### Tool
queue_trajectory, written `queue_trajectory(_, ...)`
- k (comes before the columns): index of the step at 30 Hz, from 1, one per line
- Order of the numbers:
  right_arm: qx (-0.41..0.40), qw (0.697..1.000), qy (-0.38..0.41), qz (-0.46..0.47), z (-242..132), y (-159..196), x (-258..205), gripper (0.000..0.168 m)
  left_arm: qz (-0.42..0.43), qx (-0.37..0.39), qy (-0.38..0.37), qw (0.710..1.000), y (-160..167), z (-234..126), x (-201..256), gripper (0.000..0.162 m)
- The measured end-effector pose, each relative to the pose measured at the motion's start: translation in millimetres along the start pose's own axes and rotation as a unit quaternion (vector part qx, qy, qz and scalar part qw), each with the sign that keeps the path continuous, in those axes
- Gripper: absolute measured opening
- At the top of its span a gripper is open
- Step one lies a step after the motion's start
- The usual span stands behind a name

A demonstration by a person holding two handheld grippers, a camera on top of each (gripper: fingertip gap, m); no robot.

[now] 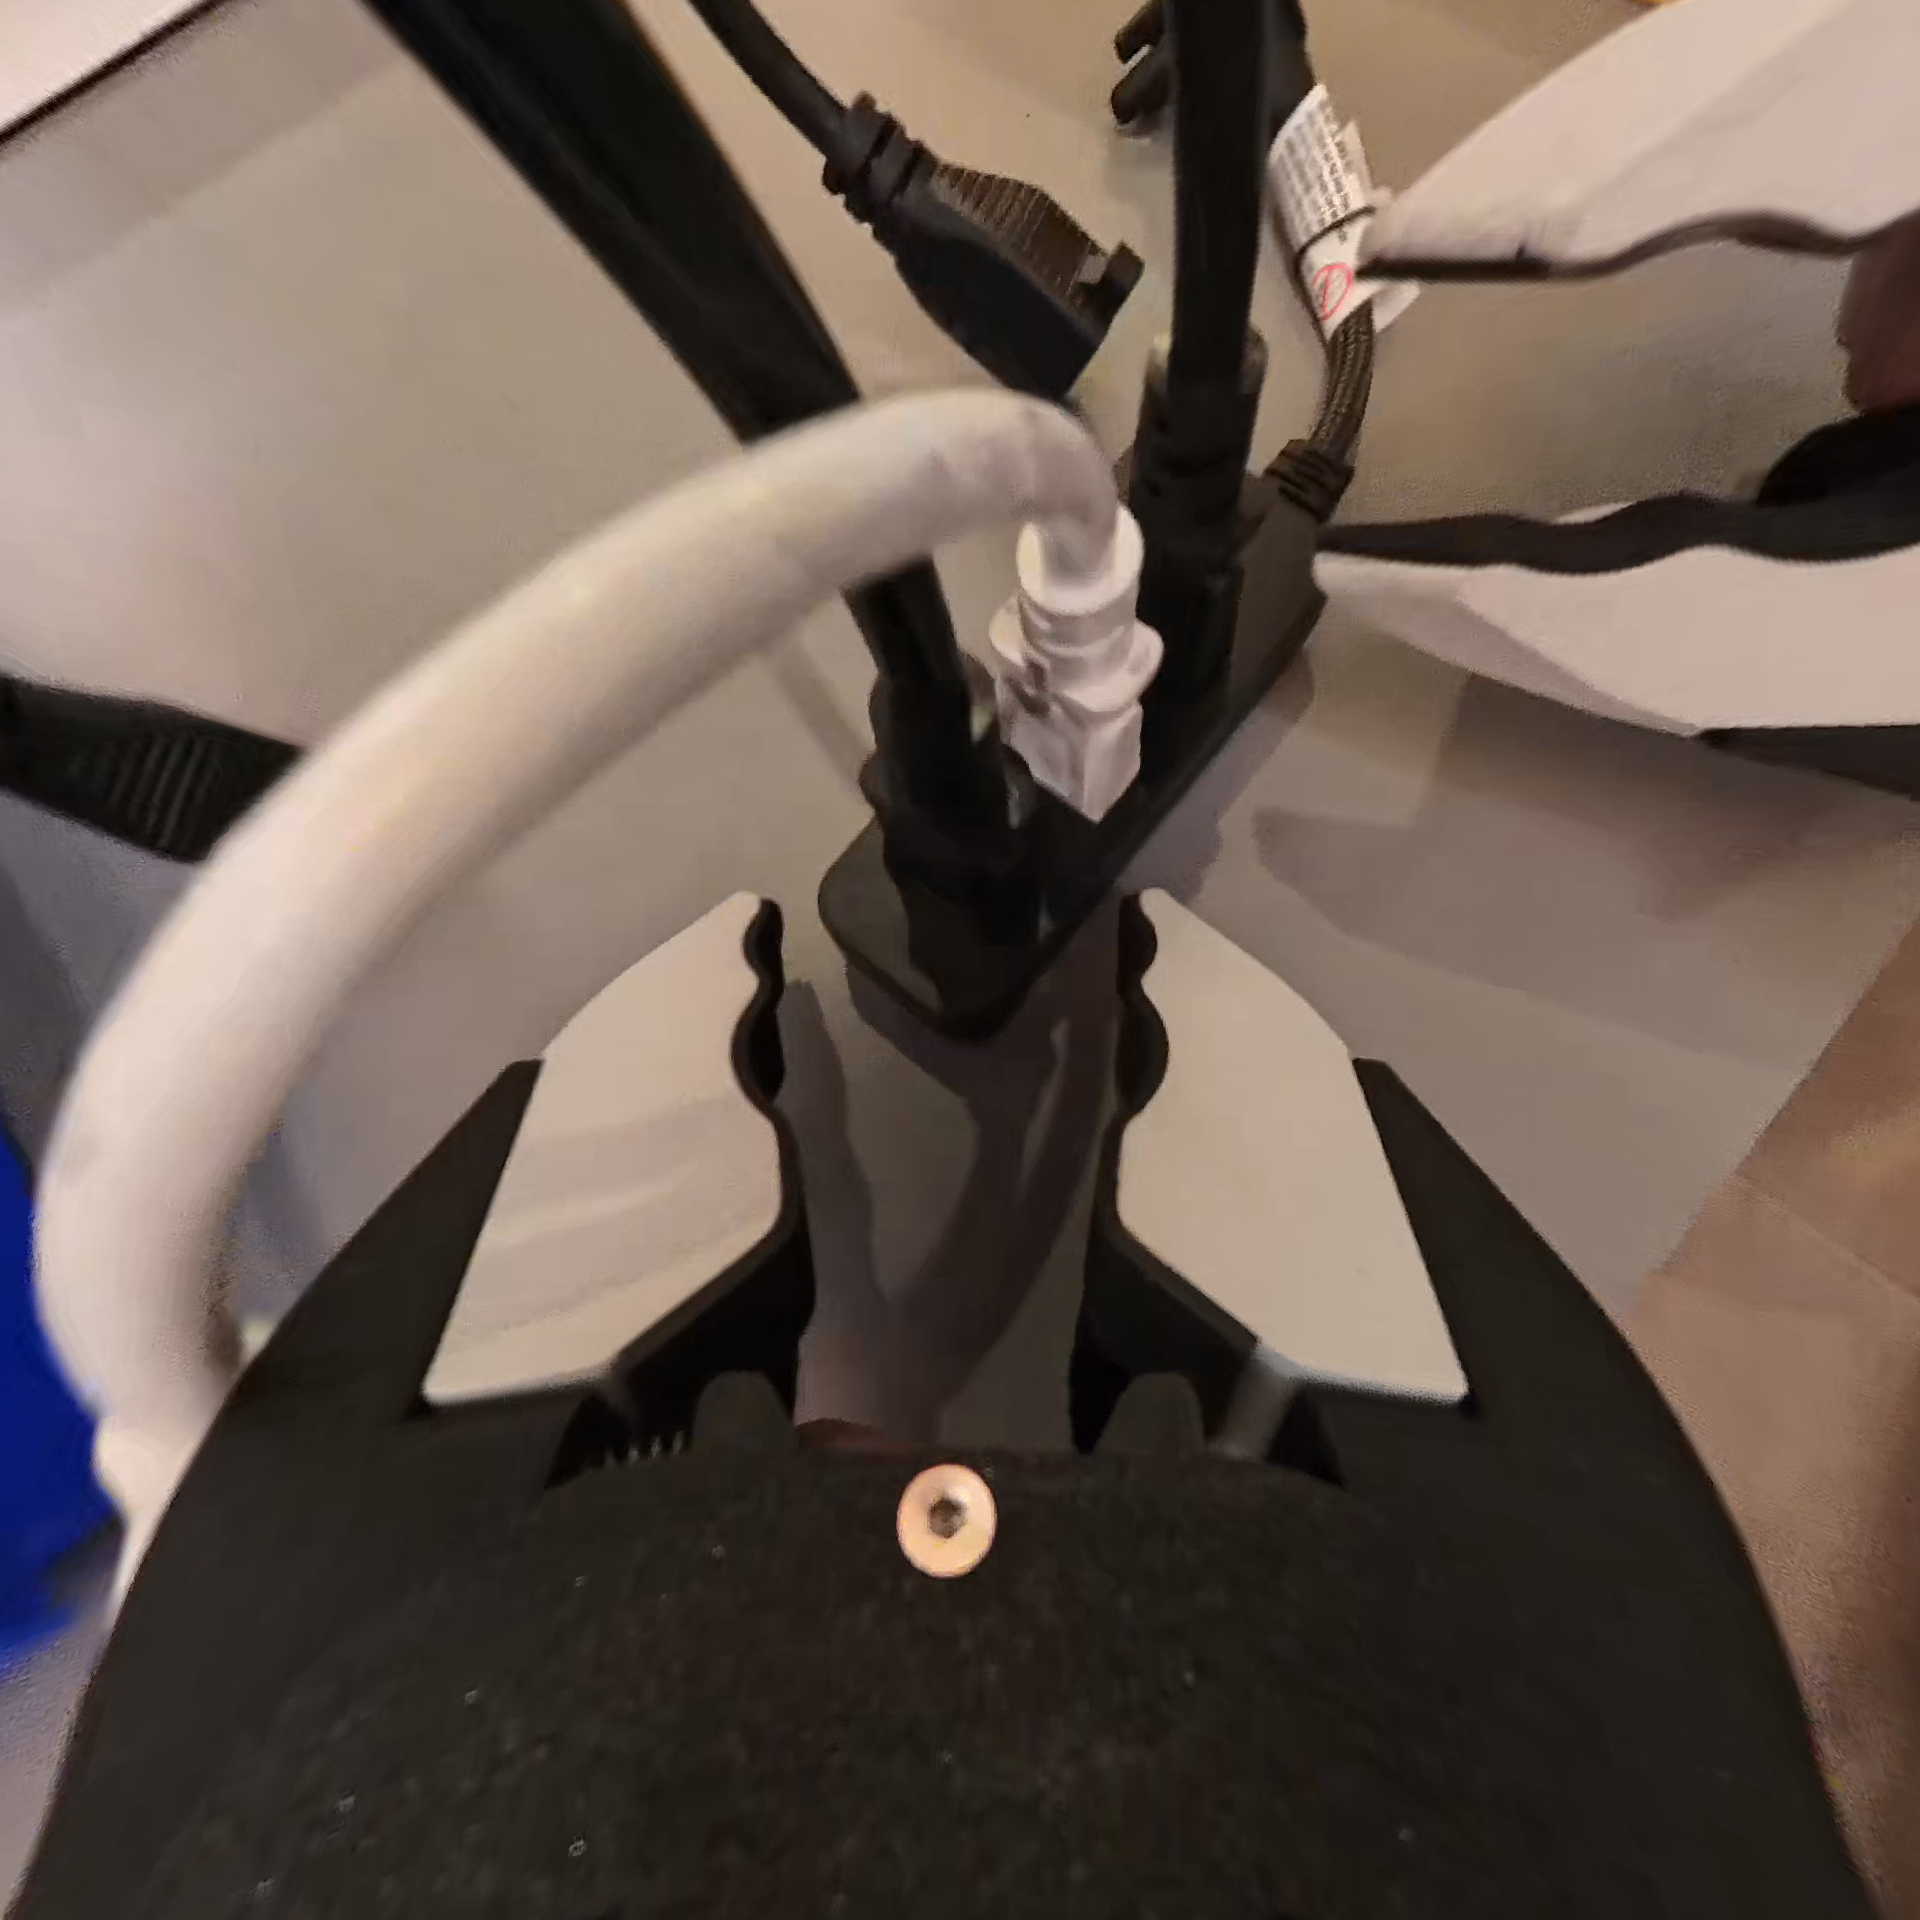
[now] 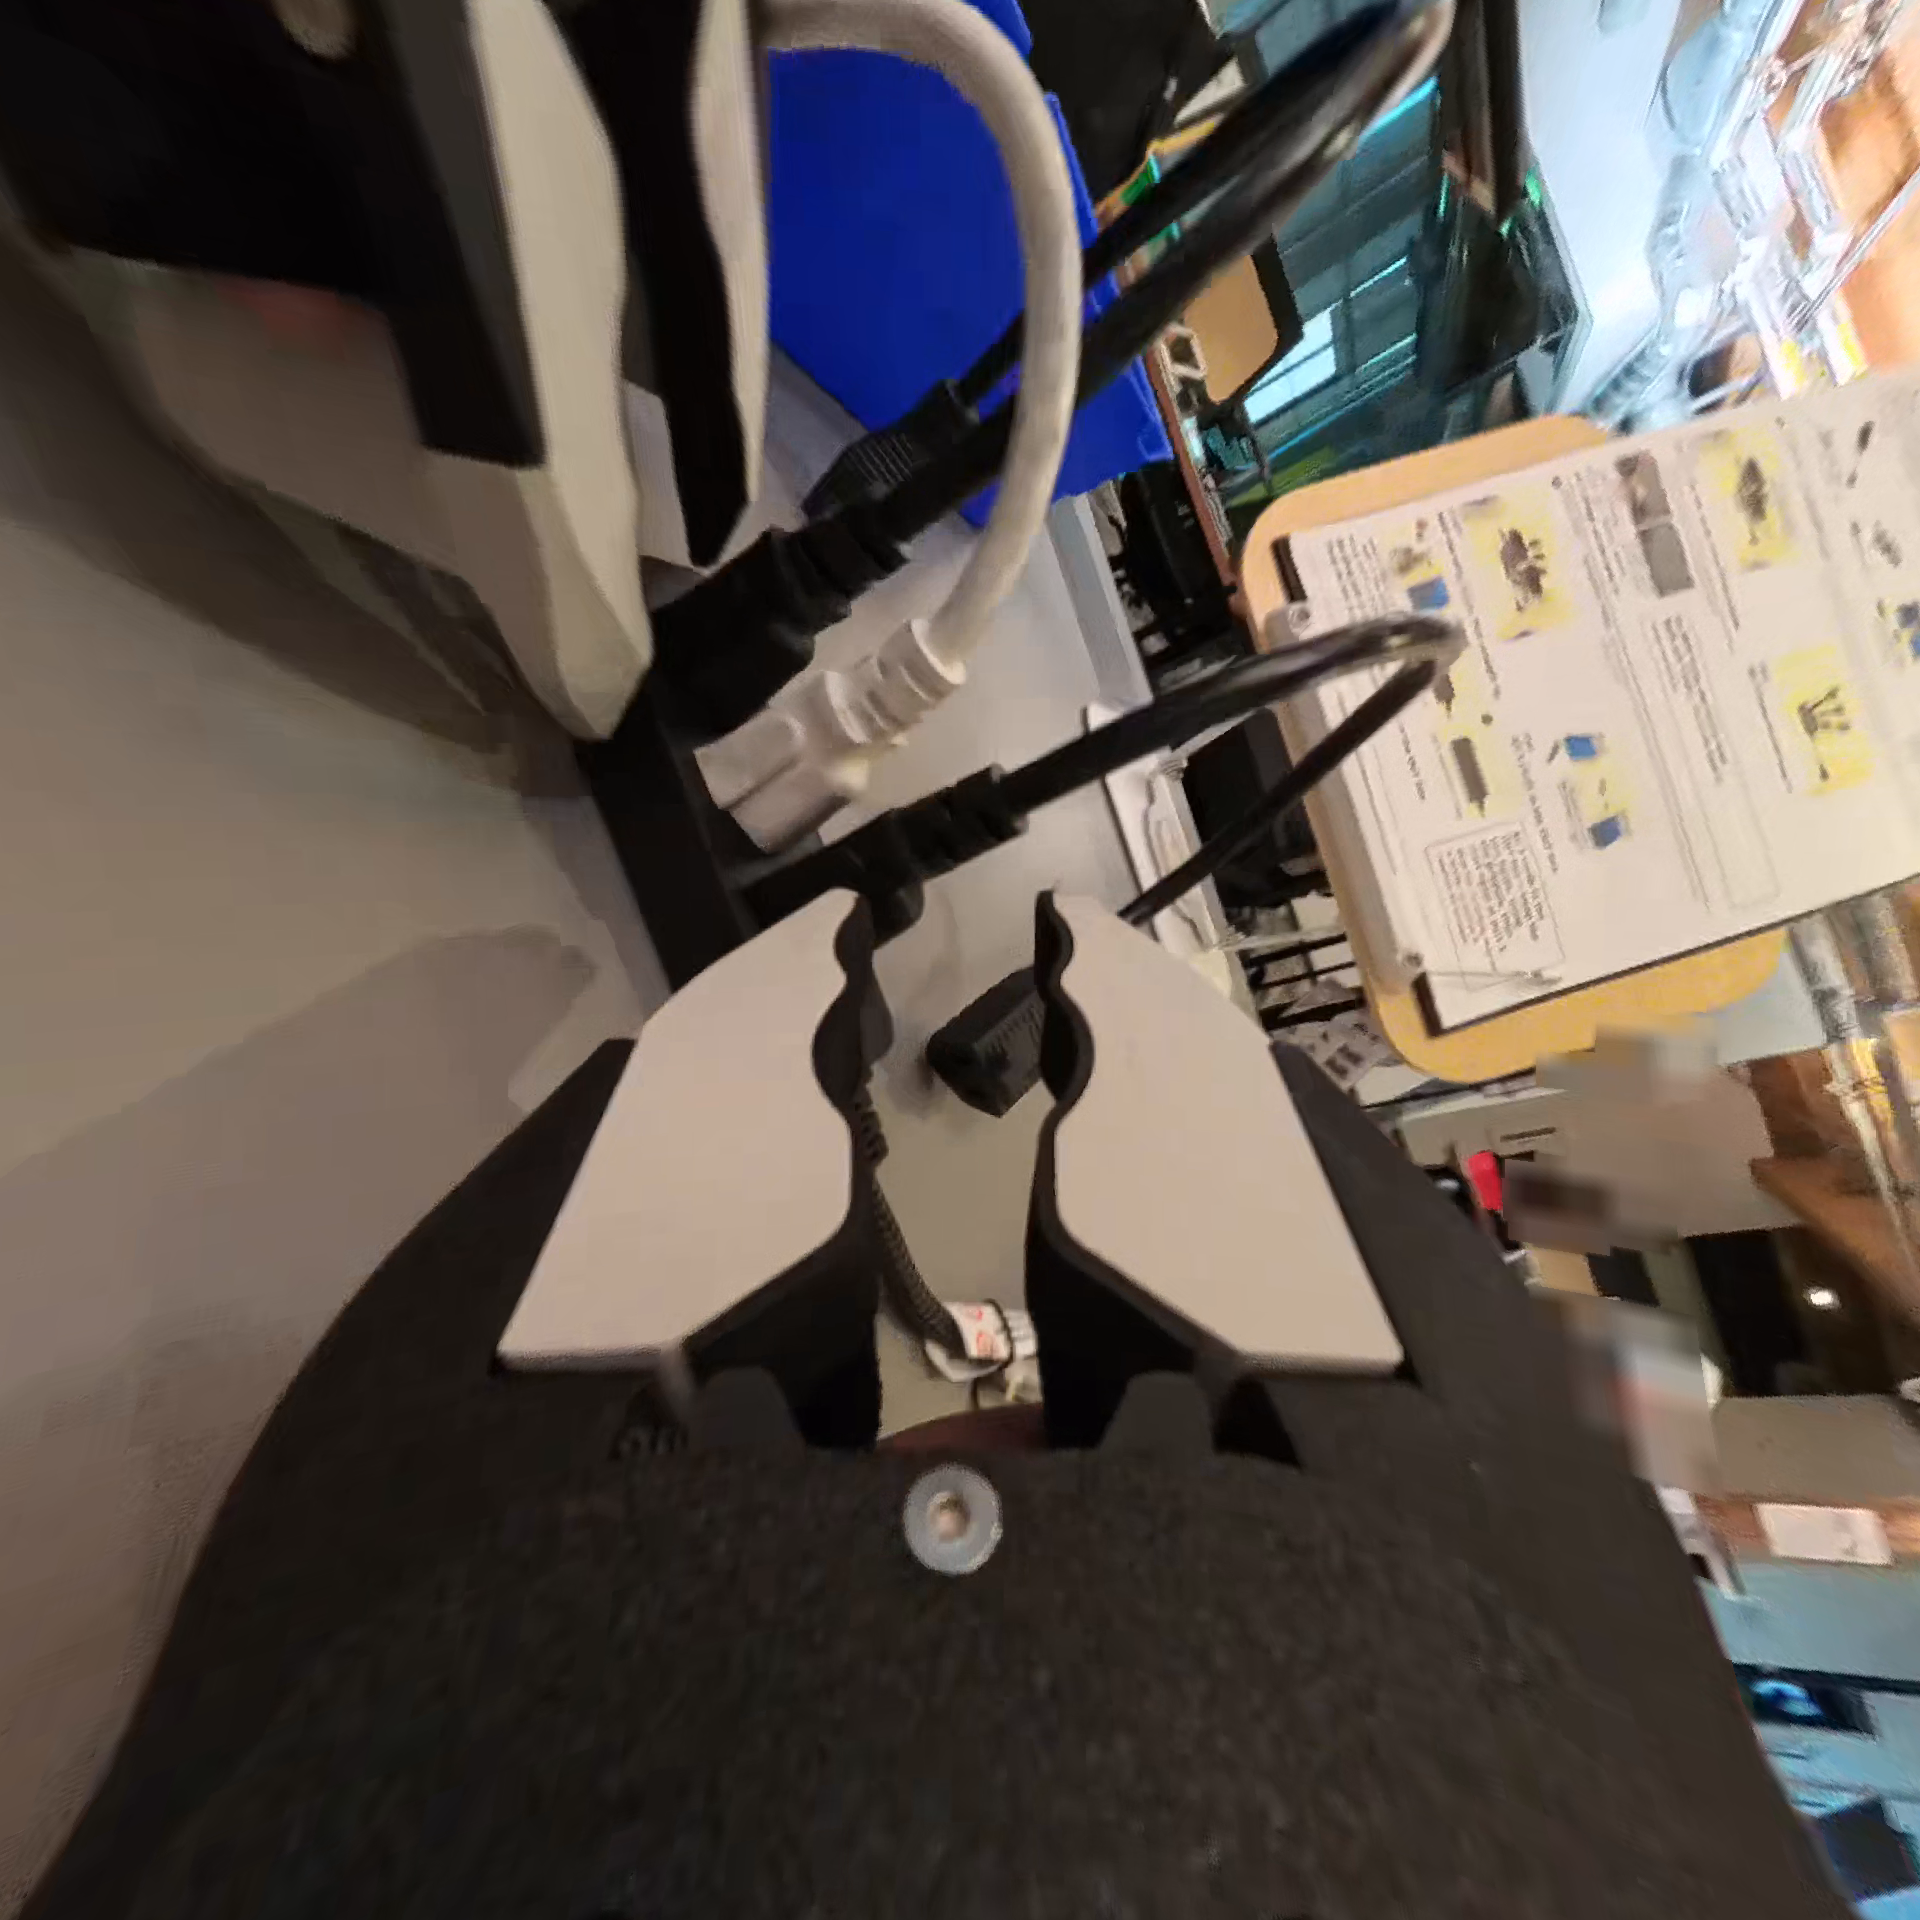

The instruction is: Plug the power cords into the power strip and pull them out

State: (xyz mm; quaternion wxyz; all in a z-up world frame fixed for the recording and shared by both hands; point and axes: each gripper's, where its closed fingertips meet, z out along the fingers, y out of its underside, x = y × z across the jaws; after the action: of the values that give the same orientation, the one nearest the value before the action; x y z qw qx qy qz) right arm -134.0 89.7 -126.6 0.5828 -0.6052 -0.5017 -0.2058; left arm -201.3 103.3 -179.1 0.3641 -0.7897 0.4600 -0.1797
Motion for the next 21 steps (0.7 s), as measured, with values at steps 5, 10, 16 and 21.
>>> queue_trajectory(5, 0.004, 0.999, 0.017, -0.034, 14, 2, 4, 0.028, 0.006, -0.002, 0.085, 0.996, -12, 11, 4, 0.054)
queue_trajectory(10, 0.015, 0.999, 0.021, -0.042, 15, 3, 6, 0.024, 0.054, -0.008, 0.118, 0.992, -16, 18, 6, 0.049)
queue_trajectory(16, 0.015, 0.998, 0.046, -0.034, 16, 5, 16, 0.037, 0.128, 0.002, 0.092, 0.988, -14, 20, 10, 0.045)
queue_trajectory(21, 0.006, 0.998, 0.049, -0.035, 16, 7, 19, 0.040, 0.159, 0.004, 0.083, 0.984, -13, 20, 13, 0.044)
